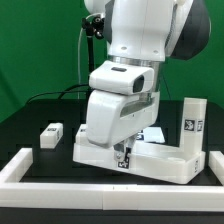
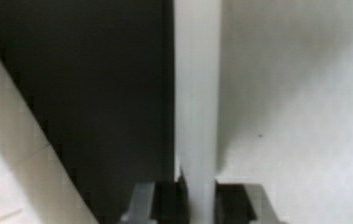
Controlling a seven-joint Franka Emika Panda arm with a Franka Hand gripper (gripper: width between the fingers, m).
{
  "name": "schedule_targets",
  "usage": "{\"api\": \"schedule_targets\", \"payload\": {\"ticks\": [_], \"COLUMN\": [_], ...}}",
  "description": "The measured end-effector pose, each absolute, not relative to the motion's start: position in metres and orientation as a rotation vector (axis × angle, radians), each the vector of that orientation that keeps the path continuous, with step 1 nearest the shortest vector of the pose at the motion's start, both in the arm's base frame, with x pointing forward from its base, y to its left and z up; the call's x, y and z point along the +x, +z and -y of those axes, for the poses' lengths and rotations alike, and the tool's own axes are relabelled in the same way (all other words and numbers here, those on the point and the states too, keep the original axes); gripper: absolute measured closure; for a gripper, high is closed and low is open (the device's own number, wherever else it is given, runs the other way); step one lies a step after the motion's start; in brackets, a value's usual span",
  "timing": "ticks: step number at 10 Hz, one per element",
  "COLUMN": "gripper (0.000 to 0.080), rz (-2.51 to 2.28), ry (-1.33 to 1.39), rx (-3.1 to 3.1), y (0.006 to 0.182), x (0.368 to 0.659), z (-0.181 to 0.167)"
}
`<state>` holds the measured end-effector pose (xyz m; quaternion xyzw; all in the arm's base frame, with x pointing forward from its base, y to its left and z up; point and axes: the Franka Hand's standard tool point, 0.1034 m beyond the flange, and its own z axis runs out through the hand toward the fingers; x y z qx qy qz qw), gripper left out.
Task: Assemble desk
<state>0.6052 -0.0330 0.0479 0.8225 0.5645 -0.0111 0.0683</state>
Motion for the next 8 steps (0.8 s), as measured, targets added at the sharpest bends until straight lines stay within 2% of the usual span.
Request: {"api": "schedule_targets", "payload": {"ticks": [1,4,8], "gripper": [0.0742,0.0742,0.0742], "rz": [-1.804,-2.117,-2.148], "ry": [0.067,0.101,0.1], "rx": [2.333,1.974,1.943], "y": [0.052,0.055,0.051], "x": [0.618,0.647,0.648], "z": [0.031,0.008,0.008]}}
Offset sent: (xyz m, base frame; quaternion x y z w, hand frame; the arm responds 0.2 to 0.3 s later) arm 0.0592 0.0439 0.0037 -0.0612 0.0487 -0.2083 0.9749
